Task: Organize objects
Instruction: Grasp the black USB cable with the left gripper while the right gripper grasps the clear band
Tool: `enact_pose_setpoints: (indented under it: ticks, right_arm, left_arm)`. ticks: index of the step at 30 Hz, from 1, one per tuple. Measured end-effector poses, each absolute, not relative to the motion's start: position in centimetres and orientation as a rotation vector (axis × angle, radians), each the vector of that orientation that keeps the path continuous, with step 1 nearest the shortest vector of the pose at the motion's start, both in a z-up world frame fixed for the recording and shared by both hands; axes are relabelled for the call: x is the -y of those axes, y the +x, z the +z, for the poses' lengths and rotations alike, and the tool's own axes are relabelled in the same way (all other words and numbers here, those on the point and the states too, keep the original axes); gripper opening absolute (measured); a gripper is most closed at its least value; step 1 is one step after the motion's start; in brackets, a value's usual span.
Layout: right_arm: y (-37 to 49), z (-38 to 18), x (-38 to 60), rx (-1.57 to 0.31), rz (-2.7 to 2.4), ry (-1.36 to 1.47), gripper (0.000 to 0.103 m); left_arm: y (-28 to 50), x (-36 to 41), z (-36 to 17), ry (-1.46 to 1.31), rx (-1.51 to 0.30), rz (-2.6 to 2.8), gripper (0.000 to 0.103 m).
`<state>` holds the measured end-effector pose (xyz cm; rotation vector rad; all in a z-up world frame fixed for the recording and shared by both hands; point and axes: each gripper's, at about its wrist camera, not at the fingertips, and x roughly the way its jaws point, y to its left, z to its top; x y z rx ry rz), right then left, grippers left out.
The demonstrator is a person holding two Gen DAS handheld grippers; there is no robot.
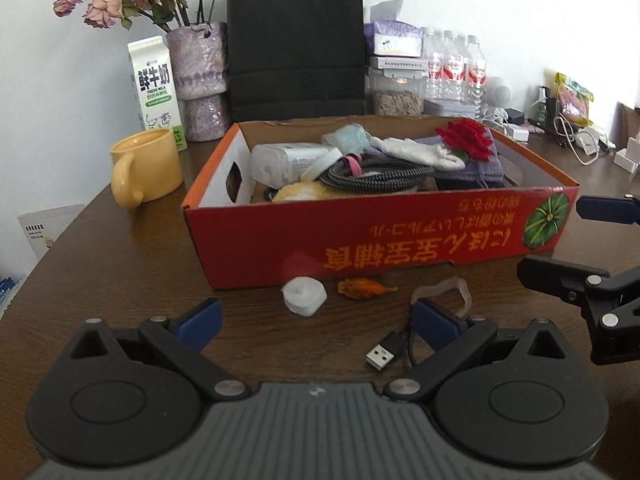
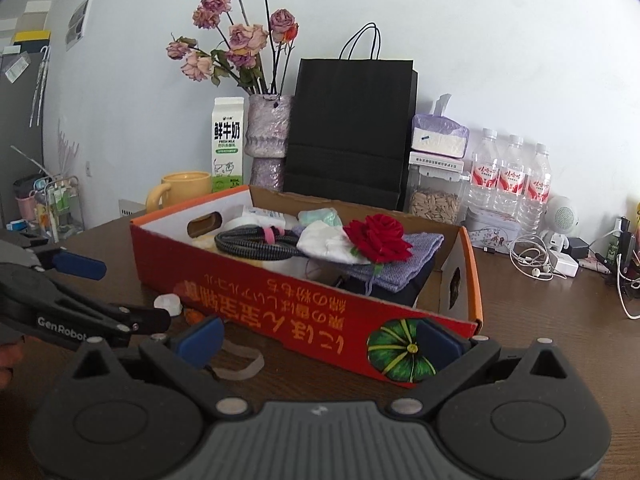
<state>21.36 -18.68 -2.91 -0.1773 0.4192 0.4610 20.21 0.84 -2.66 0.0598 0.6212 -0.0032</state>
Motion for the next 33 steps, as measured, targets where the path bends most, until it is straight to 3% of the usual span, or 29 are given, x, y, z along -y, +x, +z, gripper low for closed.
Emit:
enact_pose_setpoints:
  ticks: [11,15,17,18,20,23,33]
  right_arm:
    - [21.6,-3.8,19.8,-0.468,0.459,-0.142,0.103]
    - [21.7,-3.9,19.7,-0.475,0.460,-0.135,0.103]
    - [21.8,-4.0,19.8,-0.479,0.464,-0.130,0.103]
    - [21.8,-4.0,19.7,-0.482,0.465,-0.128,0.103]
    - [21.9,-4.1,19.7,-0.486,0.466,-0.126,0.103]
    - [22.0,-4.2,19.7,-0.491,0.465,-0.124,0.103]
    - [22.1,-4.5,19.3,-0.506,0.494,-0.117,0.103]
  left_arm:
    - [20.9,0.5,-4.0,0.087,-0.693,-0.077,0.101]
    - [20.8,0.6,-4.2,0.067,-0.695,-0.136,0.082]
    - [20.5,0.8,-4.1,0.072,-0.680,-0.158,0.060]
    - [20.4,0.9,-4.1,0.074,-0.674,-0.169,0.054]
    - [20.2,1.0,-4.0,0.070,-0.667,-0.187,0.028]
    - [20.0,1.0,-4.0,0.056,-0.666,-0.187,0.018]
    - [18.2,-0.1,-3.2,-0.005,-0.626,-0.128,0.016]
